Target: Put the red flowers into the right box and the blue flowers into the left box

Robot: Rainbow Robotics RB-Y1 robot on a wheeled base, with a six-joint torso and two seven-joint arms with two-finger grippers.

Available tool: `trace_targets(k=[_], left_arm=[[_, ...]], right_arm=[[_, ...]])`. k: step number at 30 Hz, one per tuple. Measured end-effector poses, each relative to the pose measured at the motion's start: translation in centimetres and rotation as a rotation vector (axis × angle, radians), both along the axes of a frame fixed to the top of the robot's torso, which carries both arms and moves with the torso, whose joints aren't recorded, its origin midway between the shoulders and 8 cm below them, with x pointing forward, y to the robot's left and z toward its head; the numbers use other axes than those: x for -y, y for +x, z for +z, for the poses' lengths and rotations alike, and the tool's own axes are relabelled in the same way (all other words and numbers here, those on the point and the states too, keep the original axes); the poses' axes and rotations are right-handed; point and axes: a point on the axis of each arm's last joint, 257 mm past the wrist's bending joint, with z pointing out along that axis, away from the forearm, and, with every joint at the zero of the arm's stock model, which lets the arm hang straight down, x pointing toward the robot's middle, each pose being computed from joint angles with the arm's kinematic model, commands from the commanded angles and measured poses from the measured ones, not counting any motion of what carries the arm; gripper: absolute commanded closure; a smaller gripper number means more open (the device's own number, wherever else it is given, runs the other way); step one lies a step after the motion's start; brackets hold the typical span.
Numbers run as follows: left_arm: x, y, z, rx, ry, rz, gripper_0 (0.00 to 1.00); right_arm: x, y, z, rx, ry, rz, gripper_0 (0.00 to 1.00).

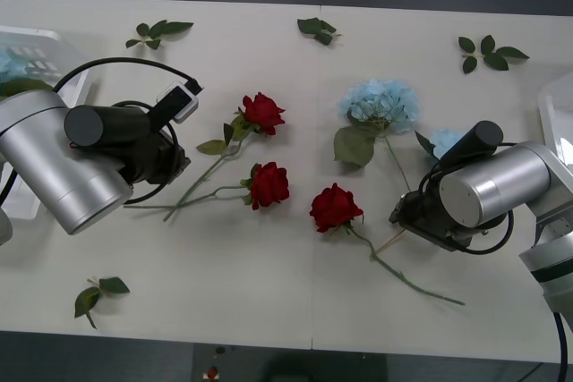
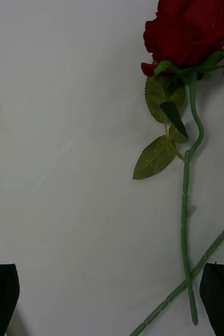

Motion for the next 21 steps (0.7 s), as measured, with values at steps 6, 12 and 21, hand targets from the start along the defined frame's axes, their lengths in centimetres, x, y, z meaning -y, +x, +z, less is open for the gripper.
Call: trace_targets(k=[6,12,21], left_arm=[[1.8,1.0,-1.5,0.014,0.005,-0.065,0.00],[2.5,1.6,-3.4,0.011,0.045,-0.108,0.00],[5.0,2.3,-5.8,-0.012,0.074,-0.136,0.00]], right_arm=[[0.0,0.0,-0.1,0.001,0.001,-0.002,0.00],[0.2,0.2,-0.4,0.002,0.002,-0.007,0.00],[-0.2,-0.2,-0.9,-0.007,-0.002,0.006,0.00]])
